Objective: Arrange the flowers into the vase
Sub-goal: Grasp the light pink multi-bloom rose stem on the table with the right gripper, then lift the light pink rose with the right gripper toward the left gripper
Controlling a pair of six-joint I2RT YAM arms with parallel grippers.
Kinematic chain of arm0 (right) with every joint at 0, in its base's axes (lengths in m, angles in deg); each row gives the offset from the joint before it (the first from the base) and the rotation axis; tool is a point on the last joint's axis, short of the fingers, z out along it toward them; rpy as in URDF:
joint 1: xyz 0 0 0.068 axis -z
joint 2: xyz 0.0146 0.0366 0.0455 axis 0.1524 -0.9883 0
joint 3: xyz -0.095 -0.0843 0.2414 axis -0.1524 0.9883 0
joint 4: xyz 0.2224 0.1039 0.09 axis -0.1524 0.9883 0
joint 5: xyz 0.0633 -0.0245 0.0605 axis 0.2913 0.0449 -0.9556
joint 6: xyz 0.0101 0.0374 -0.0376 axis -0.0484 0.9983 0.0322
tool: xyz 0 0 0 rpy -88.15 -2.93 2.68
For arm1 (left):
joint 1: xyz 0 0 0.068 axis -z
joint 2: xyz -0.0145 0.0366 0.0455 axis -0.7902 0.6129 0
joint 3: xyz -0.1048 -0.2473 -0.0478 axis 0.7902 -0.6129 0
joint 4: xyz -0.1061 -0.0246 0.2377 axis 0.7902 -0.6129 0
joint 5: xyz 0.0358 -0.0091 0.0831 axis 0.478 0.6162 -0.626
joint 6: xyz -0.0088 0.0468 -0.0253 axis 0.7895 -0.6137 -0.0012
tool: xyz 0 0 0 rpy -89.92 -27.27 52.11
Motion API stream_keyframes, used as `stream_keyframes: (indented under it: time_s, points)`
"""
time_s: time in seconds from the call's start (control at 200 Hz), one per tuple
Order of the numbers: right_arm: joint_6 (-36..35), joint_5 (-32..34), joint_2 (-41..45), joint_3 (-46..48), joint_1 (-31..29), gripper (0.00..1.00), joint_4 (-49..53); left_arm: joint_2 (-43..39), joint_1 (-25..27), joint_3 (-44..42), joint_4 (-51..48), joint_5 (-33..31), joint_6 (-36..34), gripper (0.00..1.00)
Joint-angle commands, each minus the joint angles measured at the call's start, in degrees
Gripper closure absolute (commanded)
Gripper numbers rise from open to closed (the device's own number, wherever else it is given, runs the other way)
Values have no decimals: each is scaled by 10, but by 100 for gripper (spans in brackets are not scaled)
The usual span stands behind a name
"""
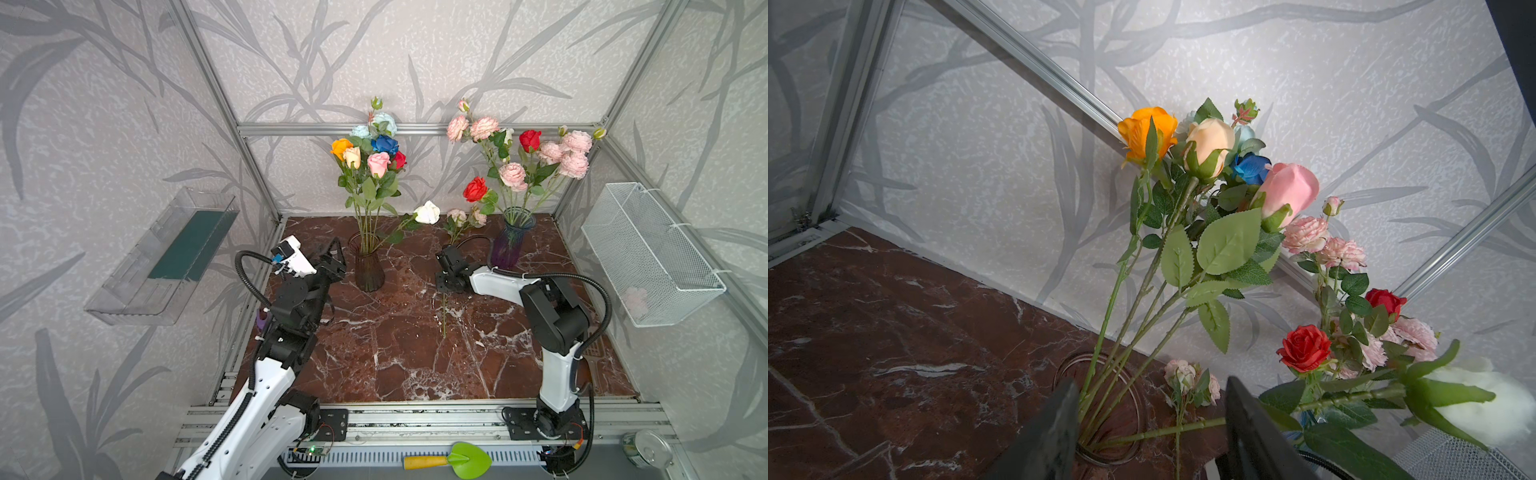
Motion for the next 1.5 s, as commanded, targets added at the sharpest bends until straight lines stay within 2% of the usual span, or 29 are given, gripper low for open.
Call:
stream_keyframes:
  time_s: [0.0, 0.095, 0.24, 0.39, 0.7, 0.925, 1.274, 1.494]
  points:
    - [-2, -14, -20, -19, 3, 67, 37, 2, 2, 10, 20, 7, 13, 43]
    - [4, -18, -27, -18, 6, 74, 32, 4, 2, 10, 20, 8, 14, 43]
    - [14, -26, -15, 0, 6, 91, 9, 8, 3, 11, 19, 8, 11, 43]
    - [12, -50, 12, 25, 6, 100, -16, 9, 3, 11, 19, 8, 10, 44]
    - [-43, -106, 141, 162, -1, 100, -125, 10, 3, 13, 22, 14, 9, 44]
    - [-91, -96, 249, 220, -20, 100, -133, 12, 2, 15, 21, 21, 4, 44]
    - [-134, -97, 416, 246, -47, 100, -133, 6, 3, 14, 28, 23, -13, 44]
    - [-175, -52, 482, 221, -83, 100, -99, 7, 3, 14, 33, 32, -15, 44]
